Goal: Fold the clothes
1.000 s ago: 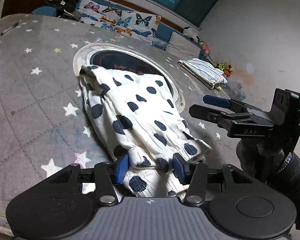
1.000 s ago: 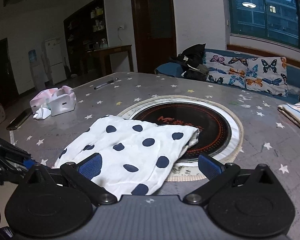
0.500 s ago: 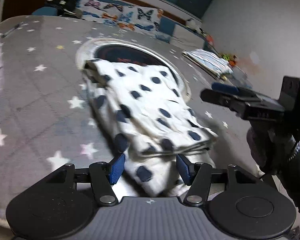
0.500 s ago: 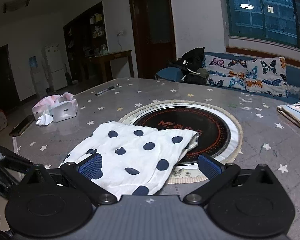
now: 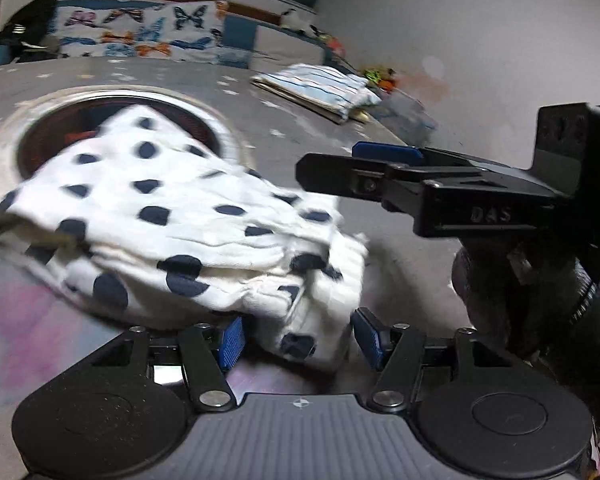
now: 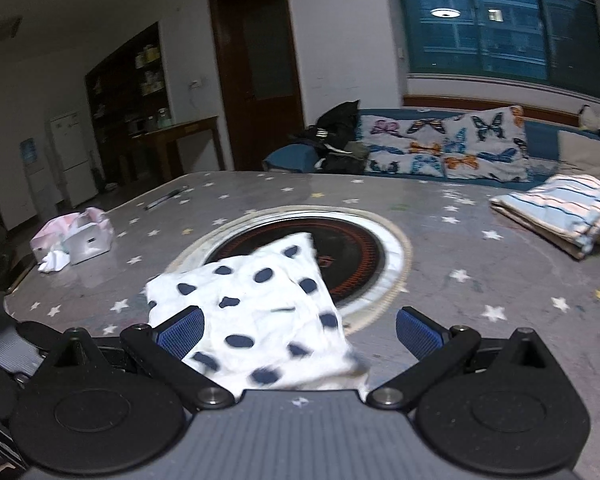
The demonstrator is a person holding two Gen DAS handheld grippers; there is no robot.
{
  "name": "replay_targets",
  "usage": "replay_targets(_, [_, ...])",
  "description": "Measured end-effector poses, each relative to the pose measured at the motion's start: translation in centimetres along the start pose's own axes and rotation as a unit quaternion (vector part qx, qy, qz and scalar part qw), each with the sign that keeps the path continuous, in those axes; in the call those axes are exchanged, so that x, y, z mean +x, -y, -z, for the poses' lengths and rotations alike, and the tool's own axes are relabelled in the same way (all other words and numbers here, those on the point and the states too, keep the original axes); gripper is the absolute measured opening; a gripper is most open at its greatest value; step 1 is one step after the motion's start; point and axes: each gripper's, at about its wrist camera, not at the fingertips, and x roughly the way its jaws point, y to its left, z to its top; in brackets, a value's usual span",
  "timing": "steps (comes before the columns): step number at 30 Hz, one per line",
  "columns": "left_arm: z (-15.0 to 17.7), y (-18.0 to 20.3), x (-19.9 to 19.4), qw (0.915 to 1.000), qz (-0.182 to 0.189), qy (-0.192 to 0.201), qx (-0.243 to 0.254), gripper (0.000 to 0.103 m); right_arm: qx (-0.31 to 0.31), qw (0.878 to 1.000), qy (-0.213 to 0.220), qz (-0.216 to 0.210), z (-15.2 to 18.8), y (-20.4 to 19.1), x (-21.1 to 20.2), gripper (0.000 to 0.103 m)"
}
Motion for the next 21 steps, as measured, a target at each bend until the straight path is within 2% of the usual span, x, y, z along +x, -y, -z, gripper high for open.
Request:
replay_targets(6, [-0.8,1.6,2.7,0.9992,0.032,-0.004,0.025,0.062,0.022,1.0,0.0,0.018,0.5,1.7,-1.0,0.103])
replay_targets(11, [-0.2,1.1,1.6,0.9979,0.045,-0.025,0.041,0.063,0.034,0.999,-0.004,0.02,0.7,2.0,-0.8,0.103])
replay_targets(17, [0.2,-2.0,-3.8,0.9992,0.005,0.001,0.039,0.062,0.043,0.998,-0.028,0.029,1.5,2.1,0.6,0.103])
replay_targets(21, [-1.6,-5.0,-6.7,0.9955,-0.069,0.065,0.0,0.062,0.055,0.997,-0.047,0.037,2.3,2.1,1.5,0.103])
